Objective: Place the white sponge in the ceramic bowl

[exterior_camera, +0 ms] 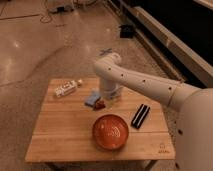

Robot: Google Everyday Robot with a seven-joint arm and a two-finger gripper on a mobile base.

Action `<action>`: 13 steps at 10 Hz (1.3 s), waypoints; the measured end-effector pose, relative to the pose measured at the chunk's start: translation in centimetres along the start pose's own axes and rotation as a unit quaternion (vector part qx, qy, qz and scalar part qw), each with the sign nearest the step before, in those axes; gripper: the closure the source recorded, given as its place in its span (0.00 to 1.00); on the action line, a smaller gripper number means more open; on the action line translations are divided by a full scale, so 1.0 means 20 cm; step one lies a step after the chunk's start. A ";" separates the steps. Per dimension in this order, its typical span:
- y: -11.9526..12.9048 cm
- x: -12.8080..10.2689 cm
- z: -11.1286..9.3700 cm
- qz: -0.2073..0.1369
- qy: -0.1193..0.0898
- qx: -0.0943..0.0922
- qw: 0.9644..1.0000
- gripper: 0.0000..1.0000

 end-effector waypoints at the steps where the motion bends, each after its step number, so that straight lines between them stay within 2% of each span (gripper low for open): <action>1: 0.05 -0.01 0.05 -0.001 0.003 -0.001 1.000 0.55; 2: 0.07 -0.05 0.10 -0.002 0.002 -0.009 1.000 0.55; 3: 0.05 -0.11 0.12 -0.003 0.000 -0.008 1.000 0.55; 5: 0.03 -0.07 0.18 0.010 -0.006 -0.001 1.000 0.55; 7: -0.02 -0.08 0.25 0.006 -0.002 -0.005 1.000 0.55; 8: -0.01 -0.06 0.25 0.007 0.001 -0.013 1.000 0.54; 9: 0.00 -0.05 0.22 0.009 0.002 -0.016 1.000 0.47; 11: -0.03 -0.04 0.19 0.002 -0.001 -0.008 1.000 0.26; 12: -0.08 -0.02 0.20 -0.003 -0.002 0.000 1.000 0.21; 13: -0.13 0.00 0.21 -0.007 -0.002 0.006 1.000 0.20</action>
